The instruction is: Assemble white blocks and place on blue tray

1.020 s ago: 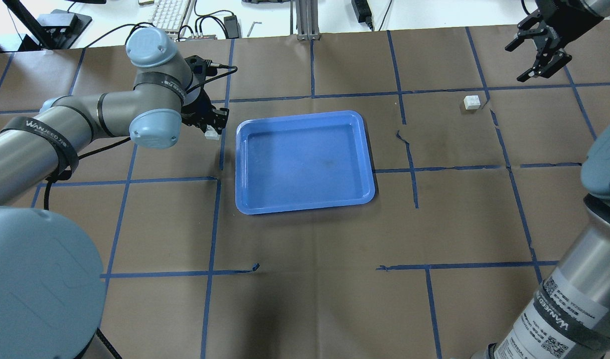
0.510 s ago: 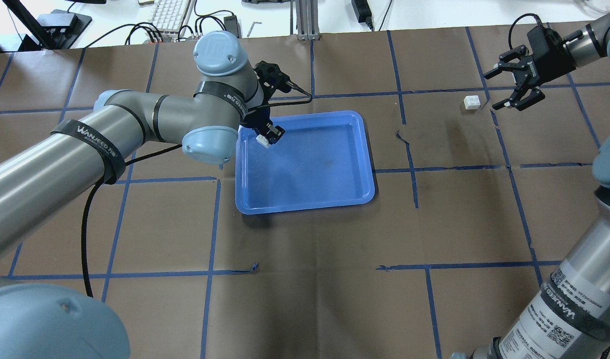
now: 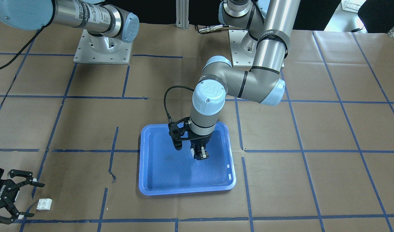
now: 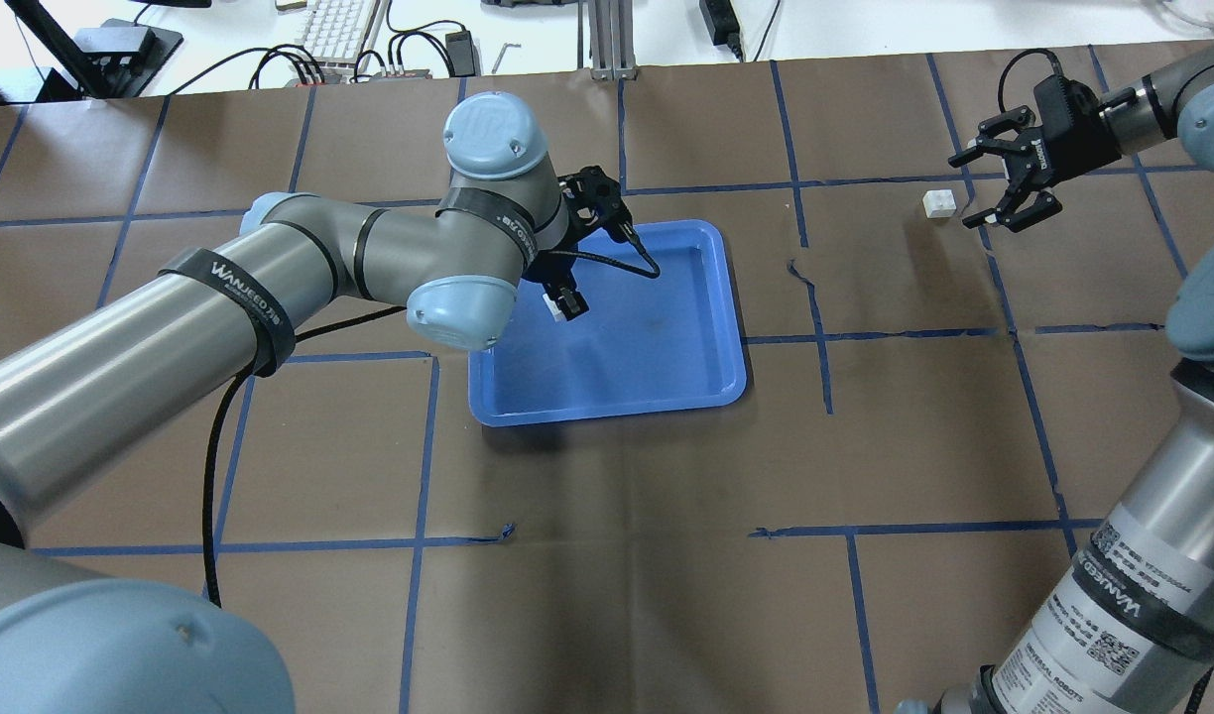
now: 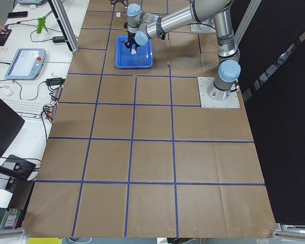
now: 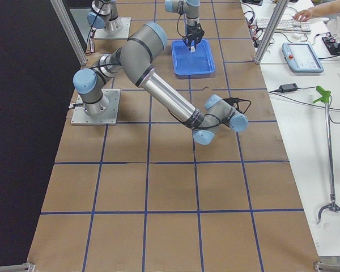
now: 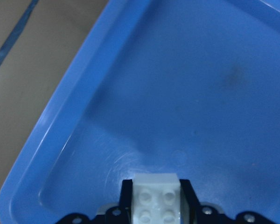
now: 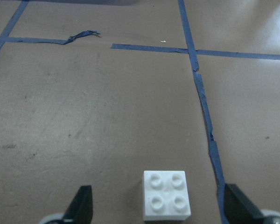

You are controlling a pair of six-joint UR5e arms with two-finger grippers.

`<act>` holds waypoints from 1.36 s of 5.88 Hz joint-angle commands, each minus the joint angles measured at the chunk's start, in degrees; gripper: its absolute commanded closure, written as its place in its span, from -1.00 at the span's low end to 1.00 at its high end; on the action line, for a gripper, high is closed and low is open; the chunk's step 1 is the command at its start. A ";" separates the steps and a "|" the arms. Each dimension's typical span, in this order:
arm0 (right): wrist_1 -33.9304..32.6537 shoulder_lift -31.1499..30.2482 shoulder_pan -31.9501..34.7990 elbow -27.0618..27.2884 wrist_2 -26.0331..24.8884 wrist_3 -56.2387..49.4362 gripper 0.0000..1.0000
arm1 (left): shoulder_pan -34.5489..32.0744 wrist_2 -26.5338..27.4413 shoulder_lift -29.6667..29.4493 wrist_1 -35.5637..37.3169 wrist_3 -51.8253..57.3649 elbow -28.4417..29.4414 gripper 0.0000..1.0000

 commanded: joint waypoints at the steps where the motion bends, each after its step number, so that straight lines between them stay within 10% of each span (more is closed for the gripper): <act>1: -0.23 0.82 0.00 0.06 -0.02 0.56 -0.86 | -0.52 0.11 -1.11 0.38 5.82 -0.10 0.89; 4: -0.23 0.47 0.00 -0.21 -0.11 0.47 0.28 | -0.52 -0.06 -3.92 3.64 5.73 -0.19 0.67; 5: -0.23 0.21 0.00 -0.29 -0.11 0.56 0.39 | -0.52 -0.50 -4.27 3.29 5.47 -0.28 -0.98; 8: 2.39 -4.34 0.35 -2.49 -0.89 4.16 0.44 | -0.52 -0.06 0.52 -1.25 5.82 1.39 -1.00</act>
